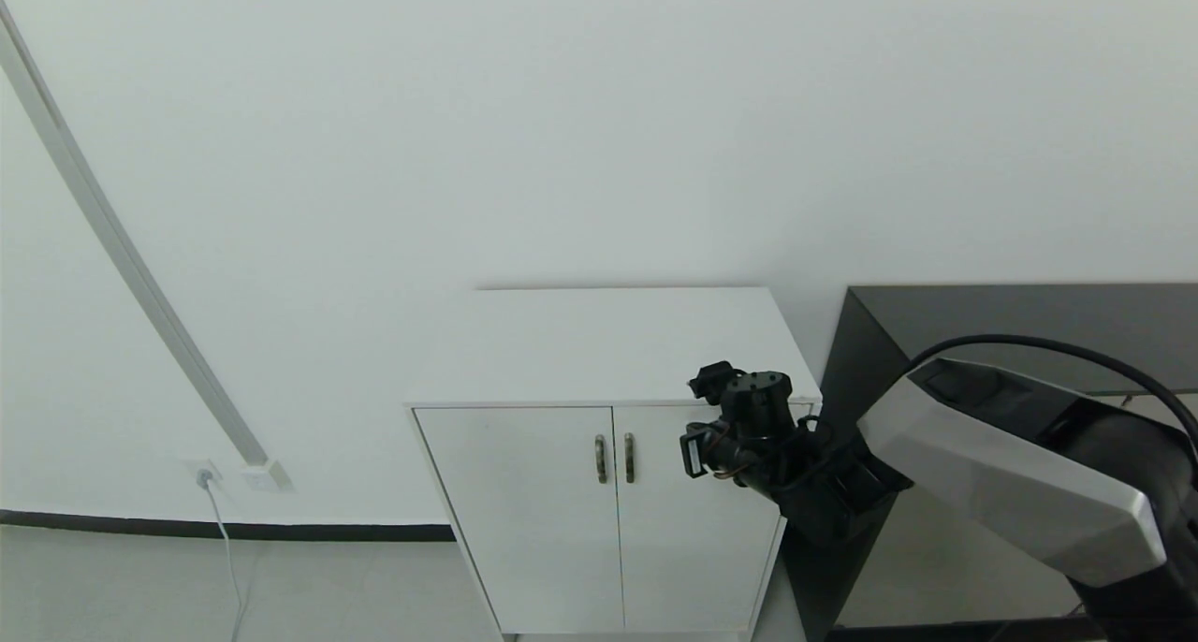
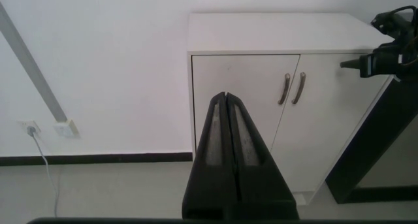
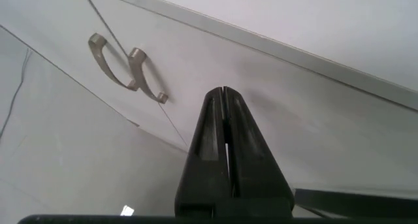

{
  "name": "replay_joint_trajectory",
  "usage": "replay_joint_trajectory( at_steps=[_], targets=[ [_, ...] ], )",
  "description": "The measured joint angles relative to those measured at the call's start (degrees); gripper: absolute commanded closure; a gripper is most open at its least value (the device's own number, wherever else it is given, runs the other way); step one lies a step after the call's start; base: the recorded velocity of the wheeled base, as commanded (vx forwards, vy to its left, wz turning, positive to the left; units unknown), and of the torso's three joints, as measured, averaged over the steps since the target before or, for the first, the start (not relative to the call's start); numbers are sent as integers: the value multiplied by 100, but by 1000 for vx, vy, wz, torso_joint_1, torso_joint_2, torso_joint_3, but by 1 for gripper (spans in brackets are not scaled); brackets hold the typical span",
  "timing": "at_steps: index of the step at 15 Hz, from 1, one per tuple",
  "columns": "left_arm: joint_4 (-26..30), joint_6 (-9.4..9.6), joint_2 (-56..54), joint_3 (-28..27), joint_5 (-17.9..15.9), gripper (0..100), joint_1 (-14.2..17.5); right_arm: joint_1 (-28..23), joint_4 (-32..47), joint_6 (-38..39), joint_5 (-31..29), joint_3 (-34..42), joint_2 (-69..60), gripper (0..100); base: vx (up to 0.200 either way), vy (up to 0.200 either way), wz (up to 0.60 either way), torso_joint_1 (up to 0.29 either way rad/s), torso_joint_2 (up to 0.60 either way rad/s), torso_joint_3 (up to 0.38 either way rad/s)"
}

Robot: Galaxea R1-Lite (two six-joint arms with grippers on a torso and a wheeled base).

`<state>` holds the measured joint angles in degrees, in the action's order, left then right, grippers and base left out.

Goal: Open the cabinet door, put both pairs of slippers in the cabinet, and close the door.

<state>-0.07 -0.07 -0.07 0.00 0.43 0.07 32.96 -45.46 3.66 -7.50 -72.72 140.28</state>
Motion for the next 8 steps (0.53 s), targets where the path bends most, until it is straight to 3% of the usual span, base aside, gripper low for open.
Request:
replay_joint_trajectory(
  at_steps=[4, 8],
  targets=[
    [0, 0, 0, 0, 0, 100, 0, -163, -589, 176, -207, 1125, -601, 100, 0, 0, 0, 0, 0, 0],
    [0, 0, 0, 0, 0, 100, 0, -708, -1432, 195, -446, 2631, -1362, 100, 0, 0, 0, 0, 0, 0]
  ],
)
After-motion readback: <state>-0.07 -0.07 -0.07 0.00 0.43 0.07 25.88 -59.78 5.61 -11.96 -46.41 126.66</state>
